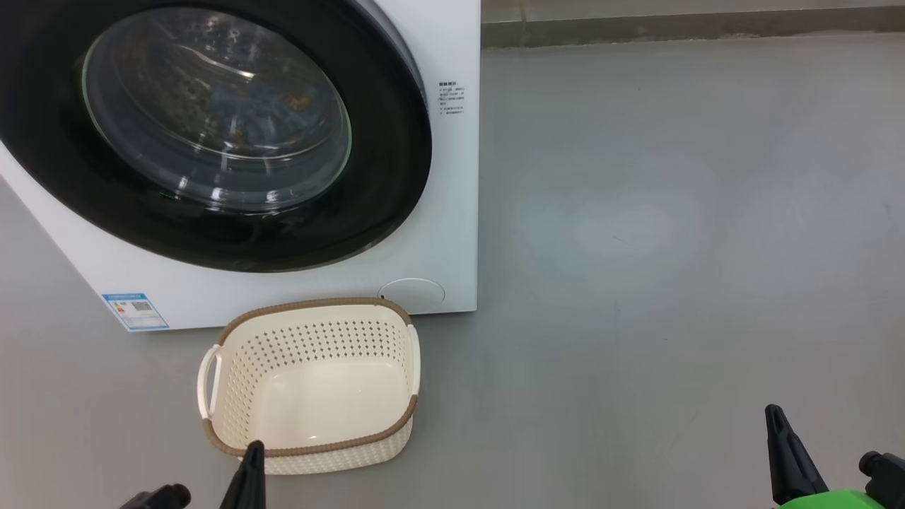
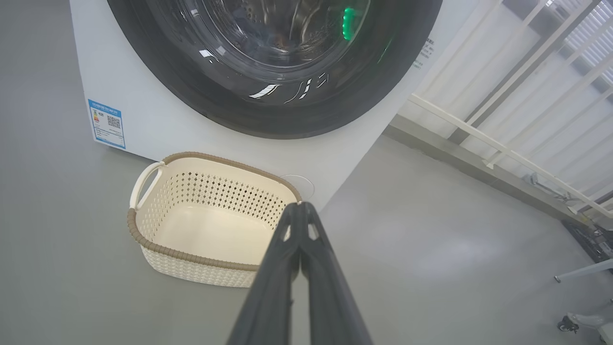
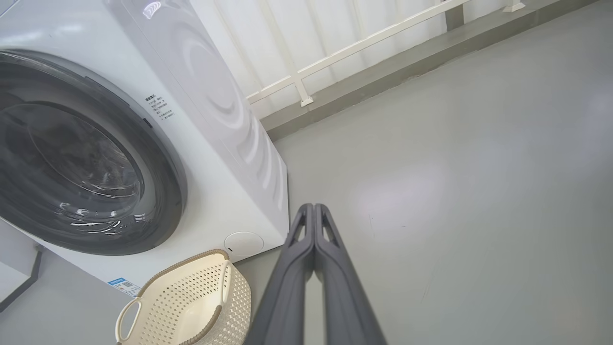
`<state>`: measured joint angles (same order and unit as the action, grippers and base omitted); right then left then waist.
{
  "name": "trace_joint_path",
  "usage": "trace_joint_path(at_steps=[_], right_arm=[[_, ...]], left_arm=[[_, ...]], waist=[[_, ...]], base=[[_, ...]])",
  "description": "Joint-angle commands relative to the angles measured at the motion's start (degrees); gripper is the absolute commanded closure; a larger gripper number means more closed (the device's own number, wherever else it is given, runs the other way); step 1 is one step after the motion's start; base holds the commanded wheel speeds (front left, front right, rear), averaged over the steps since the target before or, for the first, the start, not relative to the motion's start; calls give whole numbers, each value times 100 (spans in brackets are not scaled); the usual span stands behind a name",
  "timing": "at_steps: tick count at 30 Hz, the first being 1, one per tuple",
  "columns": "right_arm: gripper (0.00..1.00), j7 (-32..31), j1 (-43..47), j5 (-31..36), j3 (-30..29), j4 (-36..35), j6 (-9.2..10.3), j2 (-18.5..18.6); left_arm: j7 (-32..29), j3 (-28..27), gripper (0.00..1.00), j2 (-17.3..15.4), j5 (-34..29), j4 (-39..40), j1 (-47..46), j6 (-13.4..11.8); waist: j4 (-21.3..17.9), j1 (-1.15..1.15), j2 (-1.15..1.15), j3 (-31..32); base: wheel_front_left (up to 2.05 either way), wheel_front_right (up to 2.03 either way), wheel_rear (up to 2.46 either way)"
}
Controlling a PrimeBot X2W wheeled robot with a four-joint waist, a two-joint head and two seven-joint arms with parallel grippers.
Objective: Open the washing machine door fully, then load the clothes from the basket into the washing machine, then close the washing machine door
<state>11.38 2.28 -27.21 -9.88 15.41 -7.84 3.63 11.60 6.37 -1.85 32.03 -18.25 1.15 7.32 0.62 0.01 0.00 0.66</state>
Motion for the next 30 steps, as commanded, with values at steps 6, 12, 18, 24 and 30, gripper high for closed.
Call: trace_joint_path(at_steps=[6,12,18,24,30], right_arm=[[100,-117,-232,-471,55,-148,7,33],[100,-218,-269,-838,73,-148,9,26],[100,-336,-312,-1266,93,-147,11,18],[100,-438,-350,-1630,110,-147,13,12],[100,-540,-387,-1998,126,-146,14,5]], left_arm=[[-98,-139,100,-85,454,167,-245,3],[-191,-196,100,-96,803,186,-273,4],[-302,-264,100,-107,1209,206,-305,5],[-397,-324,100,-115,1554,222,-334,6],[-495,-386,100,-122,1901,238,-363,7]], waist=[[-3,-1,0,-5],[-7,-1,0,-10],[-11,-1,0,-16],[-15,-1,0,-21],[-18,-1,0,-25]], base=[[0,0,0],[0,0,0],[0,0,0],[0,0,0],[0,0,0]])
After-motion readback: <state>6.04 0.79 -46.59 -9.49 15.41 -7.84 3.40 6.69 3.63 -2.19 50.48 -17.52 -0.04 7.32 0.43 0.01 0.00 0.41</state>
